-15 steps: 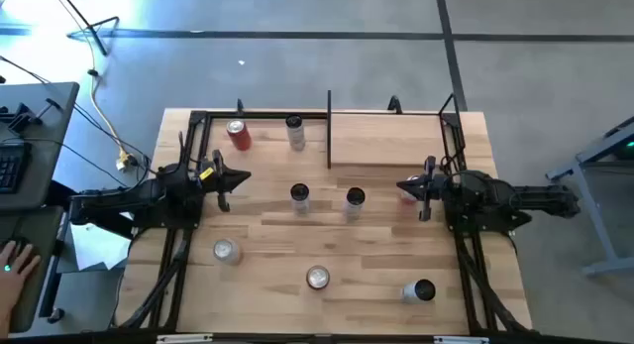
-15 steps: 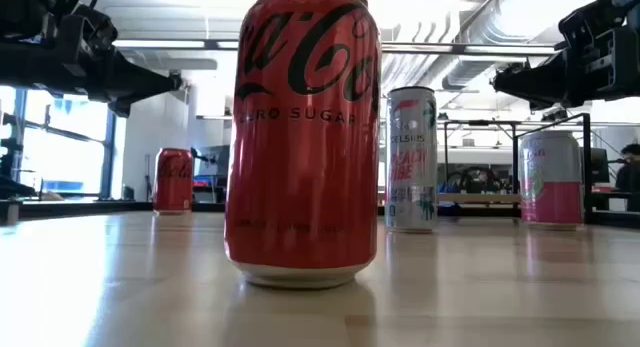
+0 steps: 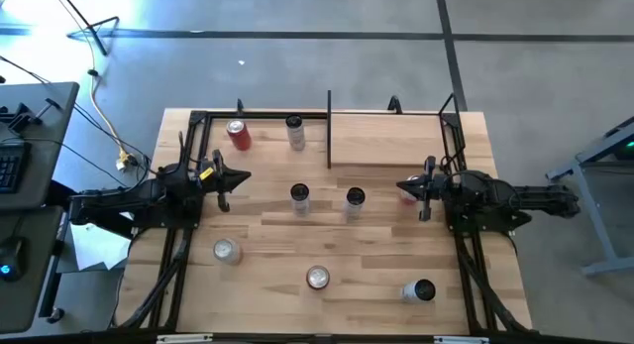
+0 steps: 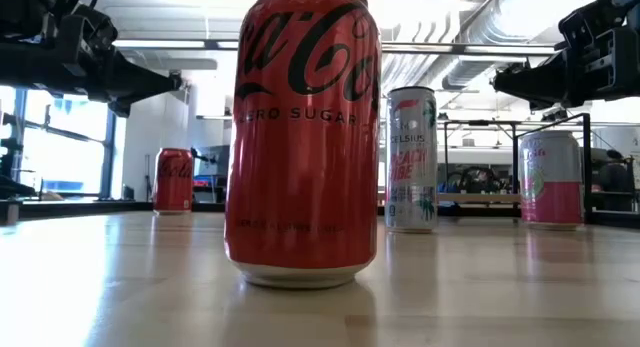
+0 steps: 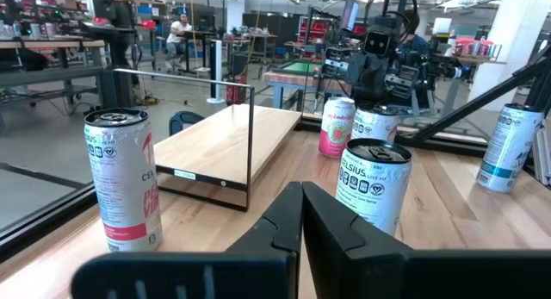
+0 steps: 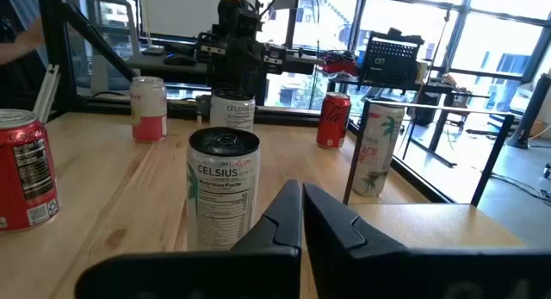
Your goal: Place canned beverage on shelf
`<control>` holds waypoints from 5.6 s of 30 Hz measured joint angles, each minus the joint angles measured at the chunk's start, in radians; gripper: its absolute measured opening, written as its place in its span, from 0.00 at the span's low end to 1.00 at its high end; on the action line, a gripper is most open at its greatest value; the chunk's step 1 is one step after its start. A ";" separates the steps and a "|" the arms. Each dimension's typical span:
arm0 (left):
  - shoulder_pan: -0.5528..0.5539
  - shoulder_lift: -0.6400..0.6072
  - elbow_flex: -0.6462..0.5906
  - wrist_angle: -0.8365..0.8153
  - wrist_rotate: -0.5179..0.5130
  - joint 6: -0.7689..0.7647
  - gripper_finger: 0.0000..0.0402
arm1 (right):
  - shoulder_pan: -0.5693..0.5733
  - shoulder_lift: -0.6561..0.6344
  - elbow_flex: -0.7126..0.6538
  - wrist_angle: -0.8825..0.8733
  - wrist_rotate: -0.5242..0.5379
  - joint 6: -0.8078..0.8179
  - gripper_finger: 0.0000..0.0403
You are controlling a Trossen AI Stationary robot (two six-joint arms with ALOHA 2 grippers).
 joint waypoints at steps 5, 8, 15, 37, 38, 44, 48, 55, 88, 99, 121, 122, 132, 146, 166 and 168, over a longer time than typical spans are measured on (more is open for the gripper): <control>0.000 0.000 0.000 0.000 0.000 0.000 0.01 | 0.000 0.000 0.000 0.000 0.000 0.000 0.00; 0.000 0.000 0.000 0.000 0.000 0.000 0.01 | 0.000 0.000 0.000 0.000 0.000 0.000 0.00; 0.000 0.000 0.000 0.000 0.000 0.000 0.01 | 0.000 0.000 0.000 0.000 0.000 0.000 0.00; 0.000 0.000 0.000 0.000 0.000 0.000 0.01 | 0.000 0.000 0.000 0.000 0.000 0.000 0.00; 0.000 0.000 0.000 0.000 0.000 0.000 0.01 | 0.000 0.000 0.000 0.000 0.000 0.000 0.00; 0.000 0.000 0.000 0.000 0.000 0.000 0.01 | 0.000 0.000 0.000 0.000 0.000 0.000 0.00; 0.000 0.000 0.000 0.000 0.000 0.000 0.01 | 0.000 0.000 0.000 0.000 0.000 0.000 0.00; 0.000 0.000 0.000 0.000 0.000 0.000 0.01 | 0.000 0.000 0.000 0.000 0.000 0.000 0.00; 0.000 0.000 0.000 0.000 0.000 0.000 0.01 | 0.000 0.290 0.124 0.452 0.050 -0.233 0.00; 0.000 0.000 0.000 0.001 -0.006 0.000 0.01 | 0.000 0.657 0.469 0.220 0.012 -0.307 0.00; -0.001 0.001 0.000 -0.003 0.024 -0.001 0.01 | 0.022 1.221 1.177 -0.626 -0.019 0.105 0.38; -0.001 0.001 0.000 -0.003 0.024 -0.002 0.01 | 0.024 1.251 1.217 -0.674 -0.022 0.148 0.43; -0.001 0.001 0.000 -0.004 0.027 -0.001 0.01 | 0.046 1.588 1.578 -1.165 -0.092 0.314 0.73; -0.001 0.001 0.000 -0.005 0.046 -0.053 0.08 | 0.094 1.854 1.821 -1.433 0.002 0.263 0.73; -0.001 0.001 0.000 -0.006 0.034 -0.045 0.12 | 0.027 1.873 1.738 -1.390 -0.094 0.297 0.71; -0.001 0.001 0.000 -0.006 0.032 -0.045 0.12 | 0.020 1.873 1.738 -1.385 -0.095 0.311 0.66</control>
